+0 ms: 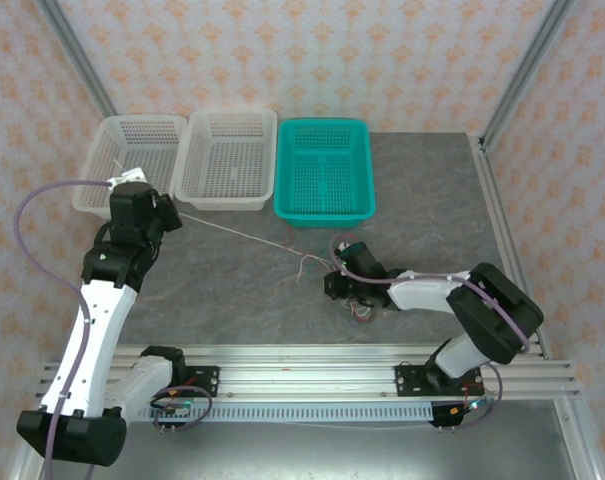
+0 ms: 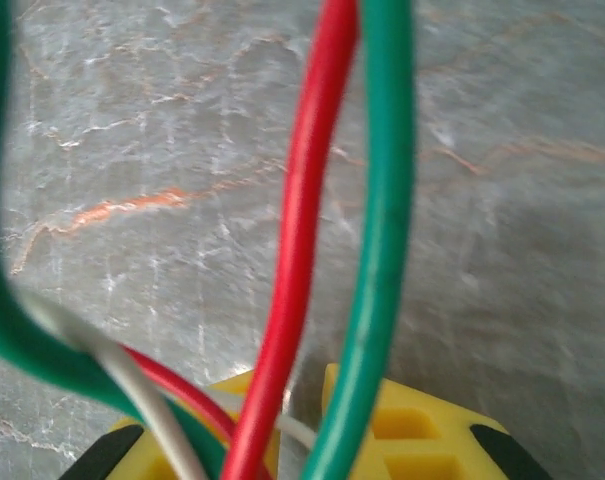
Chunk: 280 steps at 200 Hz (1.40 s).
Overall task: Untangle the cables
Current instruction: Place the cables at the bottom-right of the table, then place the cable into the container.
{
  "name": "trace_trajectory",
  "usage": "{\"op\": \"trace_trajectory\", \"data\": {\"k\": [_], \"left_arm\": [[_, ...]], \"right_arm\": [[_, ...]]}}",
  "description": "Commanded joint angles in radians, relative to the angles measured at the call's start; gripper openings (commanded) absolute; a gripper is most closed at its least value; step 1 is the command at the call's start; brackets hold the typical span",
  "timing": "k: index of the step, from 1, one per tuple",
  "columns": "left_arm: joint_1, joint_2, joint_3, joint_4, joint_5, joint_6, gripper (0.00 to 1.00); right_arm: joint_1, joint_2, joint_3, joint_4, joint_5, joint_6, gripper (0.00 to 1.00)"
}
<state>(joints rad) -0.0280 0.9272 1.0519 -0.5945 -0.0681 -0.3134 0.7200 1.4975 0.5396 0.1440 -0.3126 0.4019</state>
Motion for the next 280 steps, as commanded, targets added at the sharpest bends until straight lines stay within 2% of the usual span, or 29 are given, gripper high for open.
{"op": "trace_trajectory", "data": {"k": [1,35,74,95,109,121,147,159,164,171,189,202,227,245,260,271,280], "left_arm": [[0.028,-0.018,-0.004,0.021,-0.037,-0.006,0.00],[0.092,-0.017,0.037,-0.036,-0.153,-0.005,0.00],[0.108,-0.043,0.063,-0.076,-0.292,-0.029,0.00],[0.108,-0.070,0.049,-0.072,-0.290,-0.042,0.00],[0.108,-0.088,0.037,-0.059,-0.248,-0.060,0.00],[0.108,-0.103,0.027,-0.028,-0.154,-0.067,0.00],[0.105,-0.123,-0.025,0.191,0.246,-0.088,0.00],[0.093,-0.114,-0.014,0.262,0.371,-0.109,0.00],[0.082,-0.109,-0.001,0.273,0.391,-0.110,0.00],[0.063,-0.104,0.025,0.271,0.392,-0.100,0.00],[0.012,-0.100,0.099,0.225,0.299,-0.057,0.00],[0.002,-0.099,0.133,0.223,0.300,-0.043,0.00],[-0.024,-0.064,0.187,0.262,0.430,-0.050,0.00],[-0.083,-0.036,0.216,0.282,0.468,-0.040,0.00],[-0.134,-0.024,0.222,0.290,0.425,-0.037,0.00],[-0.154,-0.018,0.220,0.296,0.393,-0.042,0.00],[-0.162,-0.013,0.224,0.298,0.368,-0.047,0.00]], "right_arm": [[-0.011,-0.037,-0.066,-0.188,0.145,0.126,0.24],[-0.077,-0.134,-0.131,-0.254,0.298,0.315,0.25],[-0.162,-0.235,-0.184,-0.320,0.397,0.462,0.33],[-0.189,-0.273,-0.193,-0.331,0.419,0.487,0.35],[-0.190,-0.292,-0.186,-0.330,0.418,0.480,0.37],[-0.189,-0.304,-0.171,-0.320,0.395,0.446,0.40],[-0.190,-0.356,-0.129,-0.228,0.197,0.303,0.58],[-0.187,-0.400,-0.097,-0.236,0.149,0.263,0.68],[-0.186,-0.427,-0.082,-0.253,0.155,0.253,0.78],[-0.186,-0.458,-0.073,-0.266,0.164,0.245,0.84],[-0.185,-0.574,-0.063,-0.299,0.205,0.221,0.92],[-0.186,-0.647,-0.056,-0.293,0.176,0.168,0.92],[-0.171,-0.687,0.002,-0.263,-0.005,0.011,0.90],[-0.104,-0.578,0.117,-0.348,0.003,-0.051,0.88],[-0.045,-0.448,0.180,-0.365,0.044,-0.009,0.86],[-0.040,-0.350,0.187,-0.334,0.069,0.095,0.79],[-0.040,-0.269,0.175,-0.275,0.065,0.157,0.68]]}}
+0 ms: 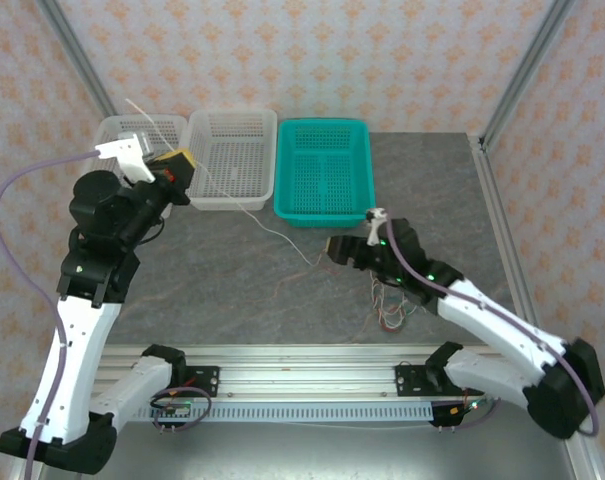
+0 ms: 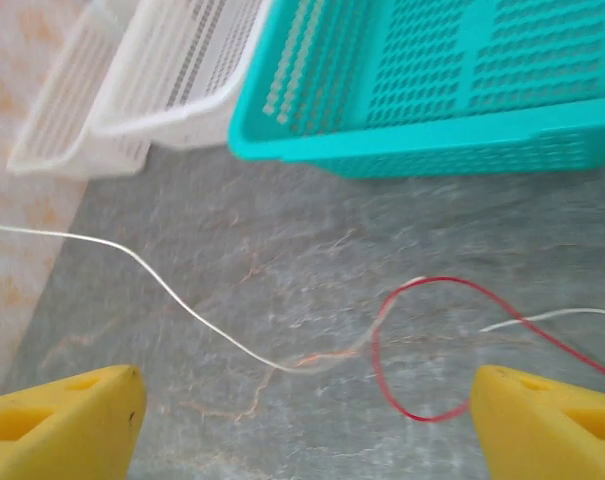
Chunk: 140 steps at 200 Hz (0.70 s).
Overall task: Untangle the cables
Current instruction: Place the cable into the container.
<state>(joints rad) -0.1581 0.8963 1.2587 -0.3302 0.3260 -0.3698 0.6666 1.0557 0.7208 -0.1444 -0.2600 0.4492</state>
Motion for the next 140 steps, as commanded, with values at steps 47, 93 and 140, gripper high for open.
{"op": "trace_trajectory", "data": {"k": [47,93,140], "left_arm": [[-0.035,0.070,0.135,-0.127,-0.306,-0.001,0.00],[-0.035,0.157,0.249,-0.098,-0.277,-0.005,0.00],[-0.035,0.288,0.501,-0.087,-0.206,0.014,0.00]], "right_arm": [[0.009,0.417,-0.058,0.094,0.231,0.207,0.45],[-0.034,0.433,-0.139,0.099,0.241,0.265,0.45],[-0.036,0.294,-0.116,0.066,0.087,0.204,0.64]]}}
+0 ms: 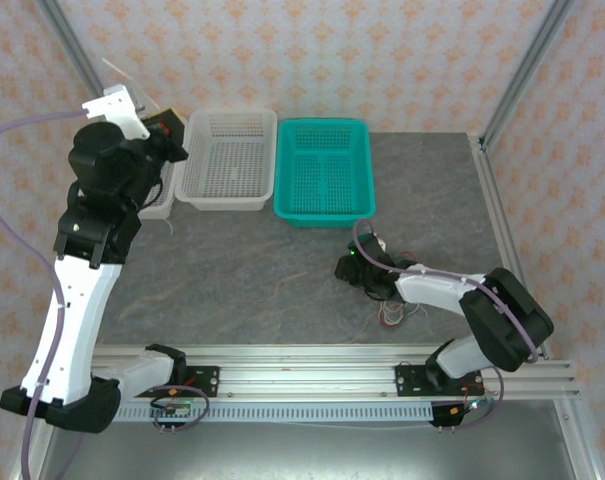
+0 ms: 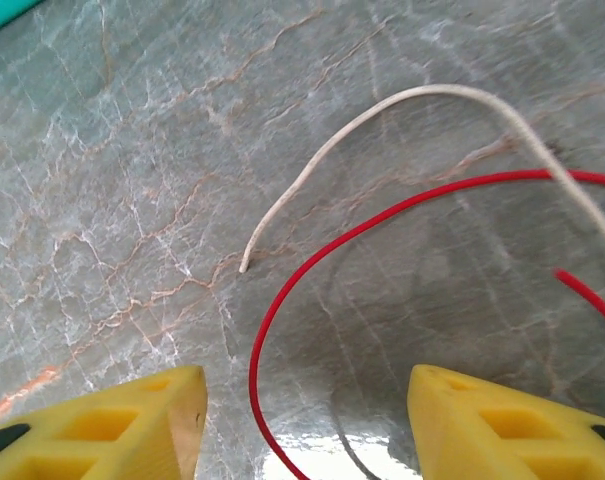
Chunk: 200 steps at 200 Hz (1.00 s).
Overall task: Untangle the cables
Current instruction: Place the cable into the container.
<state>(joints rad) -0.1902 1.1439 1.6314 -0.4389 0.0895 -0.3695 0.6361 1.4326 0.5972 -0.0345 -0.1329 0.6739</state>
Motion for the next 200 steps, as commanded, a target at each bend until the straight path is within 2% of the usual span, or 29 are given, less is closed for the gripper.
{"op": "trace_trajectory", "data": {"k": [1,21,56,80,93,132,163,200], "left_arm": [[-0.003,0.044,0.135,0.022,0.032,0.015,0.00],[-0.002,0.112,0.253,0.017,0.053,0.025,0.00],[-0.002,0.261,0.496,0.004,0.096,0.021,0.00],[-0.002,0.377,0.615,0.110,0.208,-0.042,0.00],[-0.011,0.478,0.720,0.139,0.269,-0.074,0.00],[-0.058,0.847,1.171,0.065,0.390,-0.121,0.00],[-0.077,0.969,1.193,0.097,0.436,-0.149,0.00],[-0.097,1.034,1.192,0.081,0.470,-0.128,0.00]], "right_arm": [[-0.006,-0.087,0.008,-0.045,-0.042,-0.022,0.64],[-0.006,-0.178,0.024,-0.079,-0.061,-0.038,0.72],[-0.008,-0.331,0.067,-0.168,-0.055,-0.062,0.78],[-0.010,-0.421,0.075,-0.205,-0.028,-0.054,0.81],[-0.011,-0.476,0.066,-0.211,-0.014,-0.048,0.82],[-0.016,-0.619,0.035,-0.257,0.042,-0.047,0.87],[-0.020,-0.677,0.006,-0.285,0.058,-0.050,0.88],[-0.022,-0.683,-0.017,-0.285,0.062,-0.055,0.88]]}}
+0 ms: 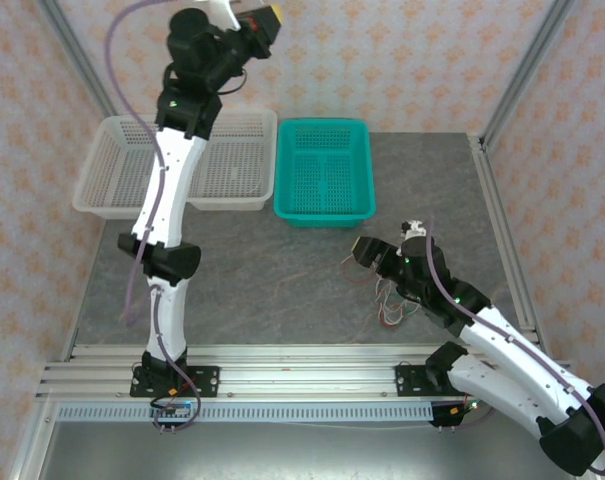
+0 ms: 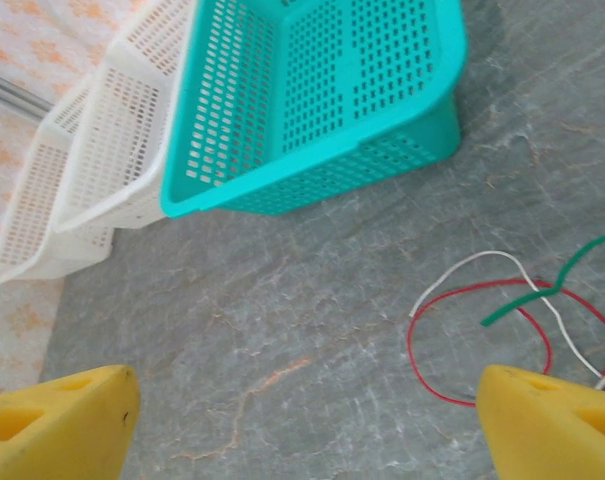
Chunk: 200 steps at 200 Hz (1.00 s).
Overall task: Untangle the cables
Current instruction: Place the cable into the container.
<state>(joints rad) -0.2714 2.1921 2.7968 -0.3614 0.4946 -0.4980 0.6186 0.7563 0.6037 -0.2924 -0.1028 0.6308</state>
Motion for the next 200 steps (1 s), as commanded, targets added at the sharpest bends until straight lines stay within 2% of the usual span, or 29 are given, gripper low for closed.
{"op": "trace_trajectory", "data": {"k": [1,45,103,136,159,200], "left_arm": [[-0.017,-0.013,0.027,0.002,0.065,0.002,0.00],[-0.028,0.000,0.027,0.003,0.055,0.018,0.00],[-0.038,-0.032,0.026,0.276,0.004,0.017,0.00],[-0.044,-0.029,0.026,0.361,-0.036,0.052,0.00],[-0.049,-0.023,0.026,0.342,-0.043,0.057,0.00],[-0.061,0.016,-0.011,0.142,-0.030,0.101,0.00]], "right_arm": [[-0.005,-0.006,-0.024,-0.026,0.032,-0.013,0.88],[-0.006,0.006,-0.033,-0.005,0.033,-0.021,0.88],[-0.006,0.009,-0.044,0.001,0.035,-0.010,0.88],[-0.006,0.009,-0.053,0.002,0.043,0.000,0.88],[-0.007,0.011,-0.056,0.007,0.045,0.004,0.88],[-0.008,0.008,-0.045,-0.011,0.032,-0.002,0.88]]}}
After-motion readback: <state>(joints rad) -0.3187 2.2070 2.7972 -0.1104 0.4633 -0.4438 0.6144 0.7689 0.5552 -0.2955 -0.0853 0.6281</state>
